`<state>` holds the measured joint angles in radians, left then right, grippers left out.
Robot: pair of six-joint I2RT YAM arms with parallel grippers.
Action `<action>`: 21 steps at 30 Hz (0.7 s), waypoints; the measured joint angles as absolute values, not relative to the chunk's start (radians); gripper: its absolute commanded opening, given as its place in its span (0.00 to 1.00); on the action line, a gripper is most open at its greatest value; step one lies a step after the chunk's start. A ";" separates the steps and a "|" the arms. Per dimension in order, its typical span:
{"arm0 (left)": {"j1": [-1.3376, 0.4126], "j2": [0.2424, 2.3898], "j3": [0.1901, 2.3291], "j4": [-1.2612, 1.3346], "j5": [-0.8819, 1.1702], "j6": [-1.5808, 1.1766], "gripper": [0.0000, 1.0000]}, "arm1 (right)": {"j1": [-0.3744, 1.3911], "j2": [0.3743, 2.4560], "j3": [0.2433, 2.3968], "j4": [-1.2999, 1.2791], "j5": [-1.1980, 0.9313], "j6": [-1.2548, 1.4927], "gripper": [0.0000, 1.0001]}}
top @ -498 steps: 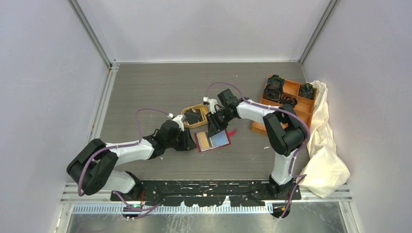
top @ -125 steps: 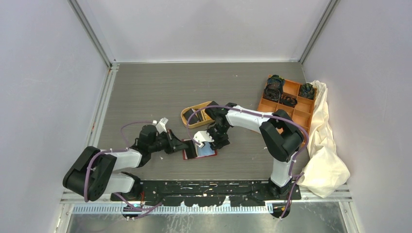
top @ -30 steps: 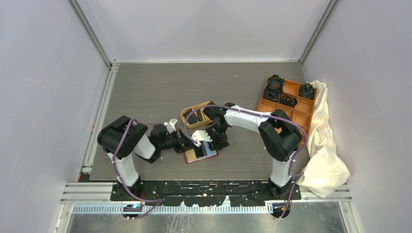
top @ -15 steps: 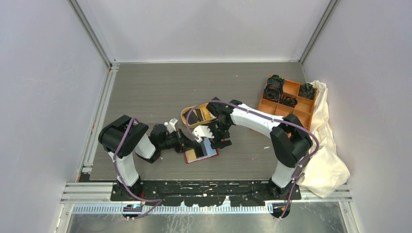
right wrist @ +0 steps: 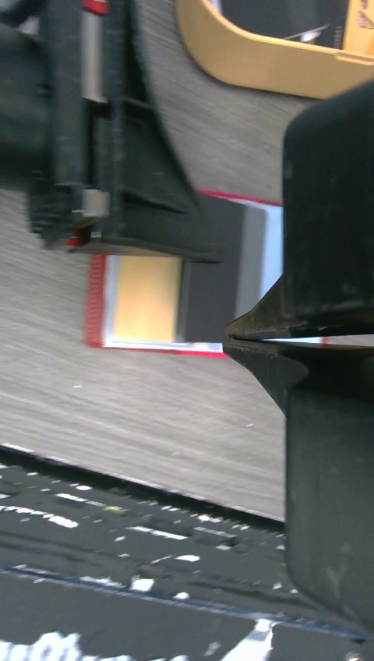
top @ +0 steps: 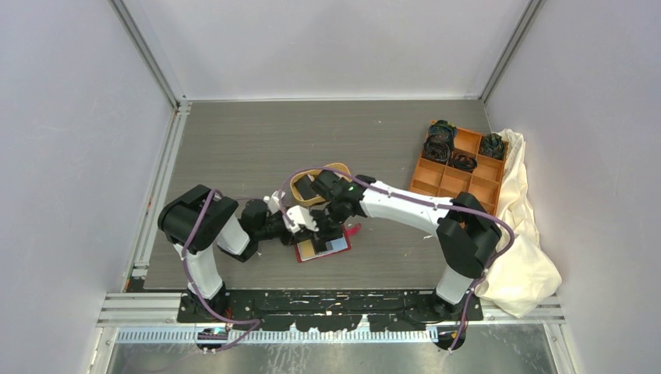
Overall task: Put the credit cards into the card holder
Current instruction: Insert the credit card into the card holder.
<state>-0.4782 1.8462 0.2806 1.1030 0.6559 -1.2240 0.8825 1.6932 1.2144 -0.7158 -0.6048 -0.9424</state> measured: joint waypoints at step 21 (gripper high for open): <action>-0.478 1.887 0.292 1.151 0.683 -1.233 0.07 | 1.114 1.834 1.219 -0.508 -0.237 -0.685 0.06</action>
<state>-0.4778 1.8870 0.2916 1.1515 0.6827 -1.2327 1.1137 1.8336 1.2194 -0.5083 -0.2367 -0.6849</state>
